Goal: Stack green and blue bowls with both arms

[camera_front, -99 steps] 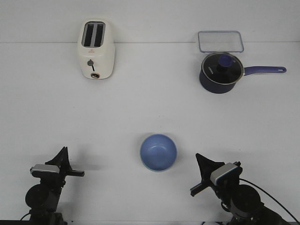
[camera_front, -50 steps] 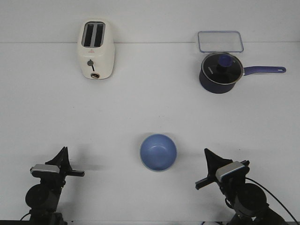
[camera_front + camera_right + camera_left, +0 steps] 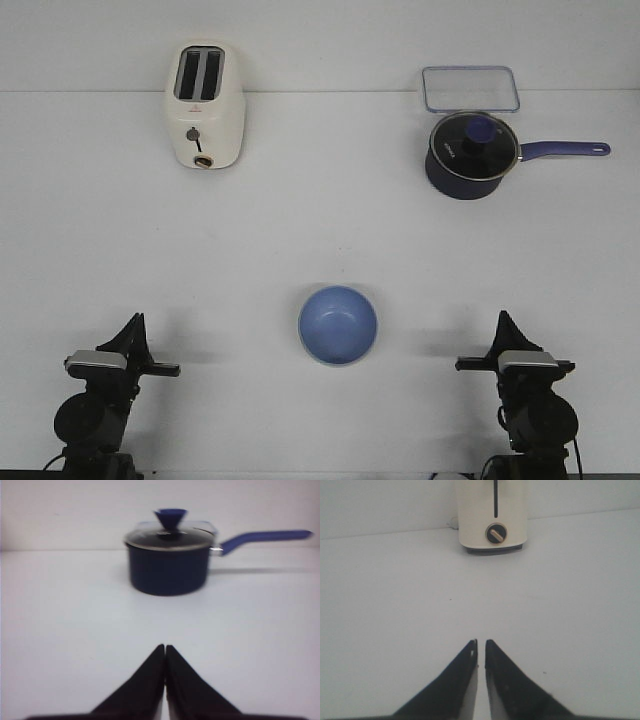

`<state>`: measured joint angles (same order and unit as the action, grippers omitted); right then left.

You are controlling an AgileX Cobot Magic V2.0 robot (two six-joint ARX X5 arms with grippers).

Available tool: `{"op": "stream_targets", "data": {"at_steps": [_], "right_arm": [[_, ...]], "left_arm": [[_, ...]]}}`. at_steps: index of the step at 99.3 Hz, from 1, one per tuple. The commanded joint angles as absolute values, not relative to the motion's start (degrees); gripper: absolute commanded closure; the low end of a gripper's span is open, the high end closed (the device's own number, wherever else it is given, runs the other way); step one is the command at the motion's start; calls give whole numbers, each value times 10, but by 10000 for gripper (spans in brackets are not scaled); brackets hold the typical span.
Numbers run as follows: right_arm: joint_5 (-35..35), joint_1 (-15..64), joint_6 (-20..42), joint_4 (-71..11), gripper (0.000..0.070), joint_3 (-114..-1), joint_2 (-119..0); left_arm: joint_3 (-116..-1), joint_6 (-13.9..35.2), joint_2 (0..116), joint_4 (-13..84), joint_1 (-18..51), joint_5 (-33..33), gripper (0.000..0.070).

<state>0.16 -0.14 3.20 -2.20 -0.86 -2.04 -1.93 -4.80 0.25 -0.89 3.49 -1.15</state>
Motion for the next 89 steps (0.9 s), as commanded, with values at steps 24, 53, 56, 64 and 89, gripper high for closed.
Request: {"op": "stream_targets", "data": {"at_steps": [24,53,56,64,89], "right_arm": [[0,-12,19,-35,697,-7,-1],[0,-12,18,-30,697,-7,-1],[0,-12,18,-30,697,-7,-1],[0,-12,18,-30,697,-7,-1],[0,-12,18,-30,697,-7,-1]], "left_arm": [[-8,-44,2,-17,34,-11,688],[-8,-44,2,-16,34,-11,688],[-8,-44,2,-16,34,-11,688],[-8,-44,2,-16,34,-11,688],[-8,-44,2,-17,34,-11,688]]}}
